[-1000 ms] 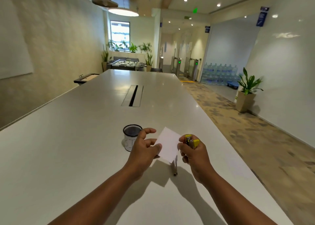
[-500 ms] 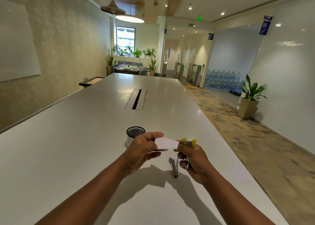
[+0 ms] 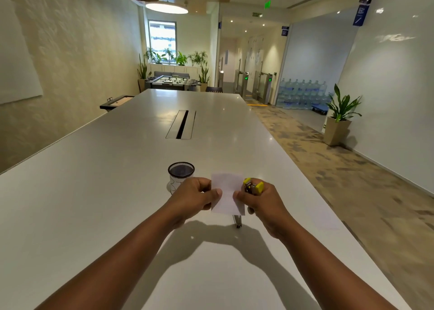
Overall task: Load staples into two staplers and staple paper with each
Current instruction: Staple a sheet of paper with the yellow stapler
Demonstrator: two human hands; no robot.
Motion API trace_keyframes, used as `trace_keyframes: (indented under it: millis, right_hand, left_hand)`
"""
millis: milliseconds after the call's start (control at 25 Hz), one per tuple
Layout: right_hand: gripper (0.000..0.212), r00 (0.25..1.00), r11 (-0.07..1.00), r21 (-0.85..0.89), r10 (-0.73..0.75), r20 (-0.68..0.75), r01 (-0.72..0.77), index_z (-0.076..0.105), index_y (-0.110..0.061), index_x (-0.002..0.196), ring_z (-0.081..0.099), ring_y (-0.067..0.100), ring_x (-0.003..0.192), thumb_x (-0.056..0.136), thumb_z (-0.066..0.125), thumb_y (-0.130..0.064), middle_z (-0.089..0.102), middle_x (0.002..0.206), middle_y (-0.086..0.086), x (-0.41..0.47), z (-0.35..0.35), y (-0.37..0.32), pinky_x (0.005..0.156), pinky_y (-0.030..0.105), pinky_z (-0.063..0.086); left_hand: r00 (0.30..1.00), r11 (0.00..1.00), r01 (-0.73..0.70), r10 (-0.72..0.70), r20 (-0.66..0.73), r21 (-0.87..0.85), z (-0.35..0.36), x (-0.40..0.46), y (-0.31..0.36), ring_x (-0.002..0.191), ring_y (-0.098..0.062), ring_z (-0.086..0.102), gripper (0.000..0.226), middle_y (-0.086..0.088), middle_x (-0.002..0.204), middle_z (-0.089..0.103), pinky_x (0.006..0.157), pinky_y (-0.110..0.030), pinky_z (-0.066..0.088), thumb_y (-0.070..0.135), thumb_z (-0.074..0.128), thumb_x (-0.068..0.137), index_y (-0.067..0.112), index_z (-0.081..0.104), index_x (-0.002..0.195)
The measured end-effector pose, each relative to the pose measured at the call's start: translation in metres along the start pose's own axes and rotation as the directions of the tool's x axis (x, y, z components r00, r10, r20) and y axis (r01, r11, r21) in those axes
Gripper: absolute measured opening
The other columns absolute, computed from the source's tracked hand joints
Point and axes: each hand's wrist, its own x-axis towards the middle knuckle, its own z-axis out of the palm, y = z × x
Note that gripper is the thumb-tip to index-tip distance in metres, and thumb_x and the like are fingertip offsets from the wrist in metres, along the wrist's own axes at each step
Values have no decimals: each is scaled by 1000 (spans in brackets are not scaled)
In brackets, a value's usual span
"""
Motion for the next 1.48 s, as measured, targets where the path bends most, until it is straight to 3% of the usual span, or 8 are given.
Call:
trace_keyframes:
  millis: [160, 360, 600, 720, 880, 1080, 1240, 1480]
  right_hand:
    - [37, 999, 999, 2, -44, -29, 44, 59, -21, 63, 44, 15, 52, 89, 65, 4, 53, 58, 2, 3, 0, 1, 50, 26, 37]
    - [22, 993, 994, 36, -106, 49, 105, 72, -6, 91, 51, 17, 60, 84, 58, 10, 65, 76, 12, 5, -3, 6, 51, 30, 43]
    - [42, 961, 965, -23, -264, -82, 263, 72, -17, 74, 72, 16, 89, 83, 55, 21, 79, 97, 0, 9, -1, 10, 66, 24, 54]
    - [42, 929, 926, -148, -362, -81, 348, 72, -12, 76, 71, 10, 99, 79, 53, 25, 78, 100, -8, 8, 2, 9, 75, 24, 58]
    - [38, 937, 940, -120, -331, -106, 319, 77, -8, 96, 68, 4, 88, 78, 52, 13, 77, 105, -5, 6, 1, 7, 67, 16, 53]
    - [13, 969, 956, -166, -246, 8, 244, 79, -18, 95, 68, 5, 76, 91, 72, -8, 77, 89, -4, 9, 6, -7, 67, 20, 54]
    - [8, 981, 980, -53, -193, -19, 192, 77, -12, 98, 67, 6, 68, 92, 71, -8, 76, 81, 1, 6, 15, -7, 59, 18, 51]
    - [5, 976, 975, 50, -216, -19, 217, 71, -2, 97, 60, 3, 59, 92, 69, -3, 70, 72, -3, 3, 15, -11, 53, 15, 46]
  left_hand:
    - [996, 986, -85, 79, -48, -141, -1, 0, 1, 59, -13, 57, 19, -7, 72, 65, 61, -22, 53, 3, 68, 92, 16, 77, 102]
    - [998, 988, -68, 65, -26, -141, -4, -1, 5, 57, -8, 58, 18, 2, 70, 71, 56, -17, 48, -5, 66, 90, 8, 78, 95]
    - [990, 808, 141, -107, 93, -572, 1, -5, 11, 92, -26, 65, 18, -12, 99, 69, 84, -37, 57, 17, 60, 97, 8, 75, 103]
    - [997, 867, 66, -75, 1, -494, 7, -4, 11, 90, -22, 71, 24, -11, 105, 73, 75, -32, 61, 8, 71, 90, 13, 71, 114]
    - [984, 970, -94, 58, -166, -224, 1, 0, 10, 91, -20, 73, 43, -3, 93, 79, 84, -36, 60, -4, 68, 88, 21, 62, 123]
    - [971, 977, -212, 214, -102, 37, 4, -5, 14, 83, -7, 71, 50, 4, 96, 76, 81, -28, 60, -3, 68, 89, 28, 58, 128]
    - [941, 962, -267, 250, -229, -46, 10, -9, 15, 59, 0, 56, 41, -3, 101, 66, 69, -22, 58, 1, 73, 87, 26, 63, 118]
    - [936, 946, -255, 189, -295, -202, 17, -10, 8, 78, -21, 69, 21, -18, 83, 70, 75, -30, 61, 3, 80, 81, 13, 70, 97]
